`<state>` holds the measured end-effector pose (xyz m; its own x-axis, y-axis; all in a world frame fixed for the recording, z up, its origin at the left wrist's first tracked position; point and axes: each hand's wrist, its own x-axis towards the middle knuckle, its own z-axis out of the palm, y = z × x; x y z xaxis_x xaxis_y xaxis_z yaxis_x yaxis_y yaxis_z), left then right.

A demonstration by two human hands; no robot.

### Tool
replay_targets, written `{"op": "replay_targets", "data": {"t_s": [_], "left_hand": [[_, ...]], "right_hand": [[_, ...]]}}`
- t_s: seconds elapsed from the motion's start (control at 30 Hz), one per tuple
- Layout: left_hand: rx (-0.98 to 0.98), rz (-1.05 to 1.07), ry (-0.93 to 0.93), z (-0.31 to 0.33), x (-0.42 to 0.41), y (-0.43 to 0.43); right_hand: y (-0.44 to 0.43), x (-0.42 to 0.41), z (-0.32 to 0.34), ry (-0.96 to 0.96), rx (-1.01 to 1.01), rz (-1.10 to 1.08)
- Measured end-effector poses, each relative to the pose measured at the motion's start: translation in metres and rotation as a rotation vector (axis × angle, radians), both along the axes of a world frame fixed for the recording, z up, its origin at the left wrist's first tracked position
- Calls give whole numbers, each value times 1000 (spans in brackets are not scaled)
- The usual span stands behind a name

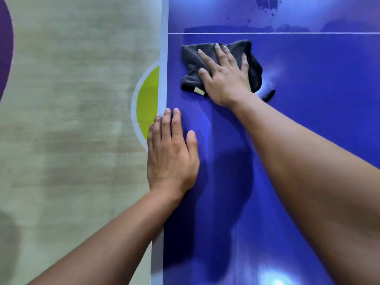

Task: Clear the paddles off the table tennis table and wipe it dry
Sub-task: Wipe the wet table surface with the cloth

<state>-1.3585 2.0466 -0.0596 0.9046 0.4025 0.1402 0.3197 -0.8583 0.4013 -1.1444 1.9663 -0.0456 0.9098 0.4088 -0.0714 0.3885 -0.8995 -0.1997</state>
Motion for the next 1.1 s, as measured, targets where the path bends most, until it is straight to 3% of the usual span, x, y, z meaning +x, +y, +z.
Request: {"op": "replay_targets", "data": {"t_s": [0.23, 0.33, 0.47, 0.7, 0.83, 1.1], "left_hand": [[-288, 17, -146, 5, -3, 9], [-267, -7, -79, 11, -29, 19], [-177, -131, 21, 7, -130, 8], [-332, -92, 123, 9, -318, -42], [-397, -121, 111, 15, -381, -63], [-536, 52, 55, 20, -420, -66]], "right_hand": [[-44, -128, 1, -9, 6, 0], [-65, -195, 0, -11, 12, -1], [-95, -293, -1, -57, 43, 16], [-134, -459, 0, -66, 53, 47], [-149, -539, 0, -57, 30, 112], [-146, -560, 0, -54, 68, 181]]}}
